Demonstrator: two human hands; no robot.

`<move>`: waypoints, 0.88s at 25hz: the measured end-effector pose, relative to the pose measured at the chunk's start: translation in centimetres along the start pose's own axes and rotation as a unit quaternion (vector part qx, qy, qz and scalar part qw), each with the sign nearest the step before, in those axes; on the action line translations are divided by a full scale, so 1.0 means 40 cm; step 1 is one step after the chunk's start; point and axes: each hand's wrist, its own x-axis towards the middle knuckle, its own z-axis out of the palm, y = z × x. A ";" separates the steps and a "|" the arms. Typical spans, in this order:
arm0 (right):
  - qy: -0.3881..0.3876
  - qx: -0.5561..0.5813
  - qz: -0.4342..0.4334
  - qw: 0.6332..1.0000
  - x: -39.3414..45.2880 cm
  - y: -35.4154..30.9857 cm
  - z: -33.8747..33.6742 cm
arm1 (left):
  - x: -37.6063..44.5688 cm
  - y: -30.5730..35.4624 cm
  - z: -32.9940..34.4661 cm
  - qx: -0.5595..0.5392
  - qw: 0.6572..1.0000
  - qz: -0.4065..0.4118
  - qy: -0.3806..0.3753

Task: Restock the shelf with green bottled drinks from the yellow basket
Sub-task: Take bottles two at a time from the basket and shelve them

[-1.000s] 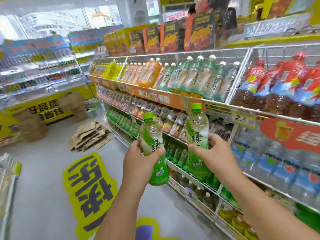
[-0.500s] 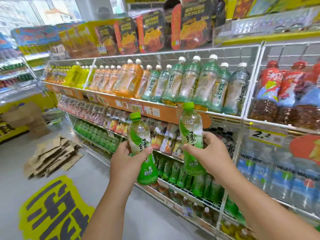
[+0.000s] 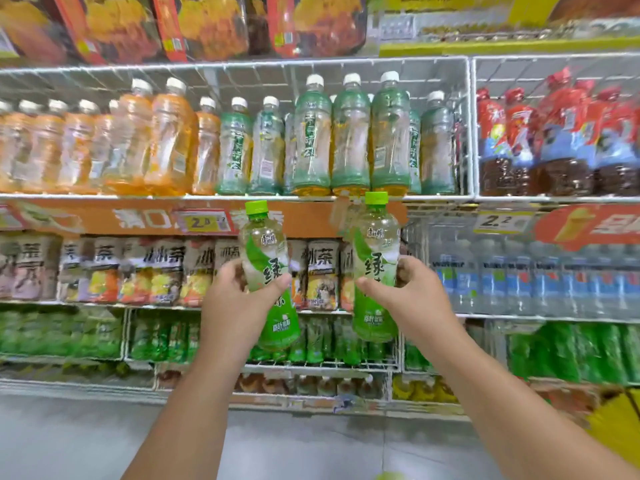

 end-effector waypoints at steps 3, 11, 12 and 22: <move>0.011 -0.003 0.031 0.999 -0.012 0.044 0.011 | 0.029 -0.052 0.031 0.004 0.999 -0.013 -0.043; 0.017 -0.031 0.127 0.991 -0.015 0.302 0.089 | 0.011 -0.265 0.195 -0.006 0.995 -0.082 -0.055; 0.018 -0.033 0.136 0.990 -0.015 0.343 0.104 | 0.004 -0.298 0.218 -0.003 0.995 -0.090 -0.052; 0.014 0.004 0.221 0.975 0.003 0.707 0.225 | -0.004 -0.629 0.400 -0.012 0.983 -0.160 -0.091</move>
